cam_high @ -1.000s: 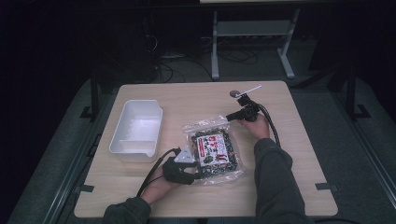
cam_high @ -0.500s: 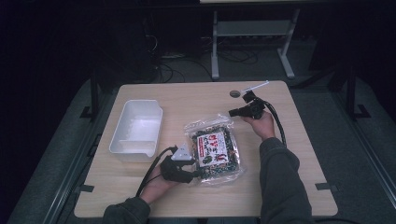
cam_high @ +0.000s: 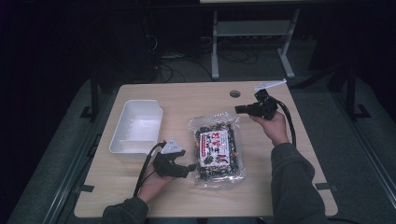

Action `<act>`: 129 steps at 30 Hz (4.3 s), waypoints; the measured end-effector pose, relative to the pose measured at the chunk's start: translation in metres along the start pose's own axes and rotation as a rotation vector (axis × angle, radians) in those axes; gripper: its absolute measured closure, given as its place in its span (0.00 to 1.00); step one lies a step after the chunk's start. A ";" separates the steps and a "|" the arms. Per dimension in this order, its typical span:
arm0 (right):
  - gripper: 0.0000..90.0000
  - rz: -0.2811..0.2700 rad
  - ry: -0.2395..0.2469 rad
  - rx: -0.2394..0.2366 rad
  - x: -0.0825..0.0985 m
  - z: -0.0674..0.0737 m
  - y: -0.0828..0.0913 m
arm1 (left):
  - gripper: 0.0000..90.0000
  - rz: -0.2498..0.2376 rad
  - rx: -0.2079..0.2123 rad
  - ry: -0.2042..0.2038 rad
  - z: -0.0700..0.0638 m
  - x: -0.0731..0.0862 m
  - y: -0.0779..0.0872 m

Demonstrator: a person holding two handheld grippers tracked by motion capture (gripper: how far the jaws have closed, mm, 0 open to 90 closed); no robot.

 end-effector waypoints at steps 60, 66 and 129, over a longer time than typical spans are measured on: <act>0.31 -0.040 0.081 -0.193 0.036 0.087 0.036 | 0.82 -0.107 0.270 -0.064 -0.040 -0.018 0.018; 0.32 0.012 0.063 -0.241 0.046 0.088 0.018 | 0.82 -0.115 0.268 -0.071 -0.041 -0.019 0.020; 0.83 -0.205 0.099 0.048 -0.025 0.131 0.004 | 0.45 -0.035 0.049 -0.222 -0.009 0.030 0.066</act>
Point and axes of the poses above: each handheld gripper's, and its own axes: y roughly backward along the jaws, x roughly out of its underside, z roughly to its left, the point moved 10 cm from there along -y, roughly forward along the jaws, and after that the axes turned 12 degrees about -x, right-handed, at the moved point
